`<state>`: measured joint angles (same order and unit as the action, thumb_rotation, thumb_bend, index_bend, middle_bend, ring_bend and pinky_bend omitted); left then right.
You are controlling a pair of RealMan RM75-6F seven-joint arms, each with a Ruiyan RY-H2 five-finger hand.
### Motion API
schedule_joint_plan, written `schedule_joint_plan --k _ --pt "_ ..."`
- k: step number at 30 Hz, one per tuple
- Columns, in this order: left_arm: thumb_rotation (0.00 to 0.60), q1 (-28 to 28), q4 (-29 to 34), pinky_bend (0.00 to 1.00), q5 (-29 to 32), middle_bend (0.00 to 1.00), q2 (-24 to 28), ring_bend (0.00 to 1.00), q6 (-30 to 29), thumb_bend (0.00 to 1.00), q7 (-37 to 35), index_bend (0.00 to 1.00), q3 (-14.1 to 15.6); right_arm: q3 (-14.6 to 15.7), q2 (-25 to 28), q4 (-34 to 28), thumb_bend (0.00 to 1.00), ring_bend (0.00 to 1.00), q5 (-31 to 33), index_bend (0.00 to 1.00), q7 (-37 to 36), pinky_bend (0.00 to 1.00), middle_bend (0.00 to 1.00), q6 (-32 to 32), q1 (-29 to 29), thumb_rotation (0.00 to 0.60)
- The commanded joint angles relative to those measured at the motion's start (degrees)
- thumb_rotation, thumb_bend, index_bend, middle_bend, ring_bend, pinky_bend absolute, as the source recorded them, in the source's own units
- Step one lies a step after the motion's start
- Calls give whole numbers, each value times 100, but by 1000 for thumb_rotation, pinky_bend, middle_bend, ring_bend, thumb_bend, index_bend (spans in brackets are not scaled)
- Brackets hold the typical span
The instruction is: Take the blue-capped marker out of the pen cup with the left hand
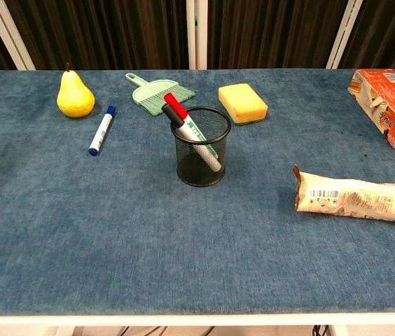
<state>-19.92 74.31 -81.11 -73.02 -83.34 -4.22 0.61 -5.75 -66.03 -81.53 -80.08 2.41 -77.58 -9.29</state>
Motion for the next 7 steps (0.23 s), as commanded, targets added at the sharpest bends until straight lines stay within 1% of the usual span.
schedule_joint_plan --k 1,4,7 --pt "600 410 -193 7 -149 15 -115 0 -260 226 61 6 240 19 -22 -3 143 0 -24 0 26 0 0 17 -12 600" --pt "600 554 -125 7 -236 11 -25 0 -352 223 -26 6 276 22 -55 -26 143 0 -75 0 57 0 0 -12 -28 600" --pt "600 607 -22 7 -291 10 73 0 -374 221 -2 6 246 29 -114 -29 142 0 -153 0 78 0 0 -55 -48 600"
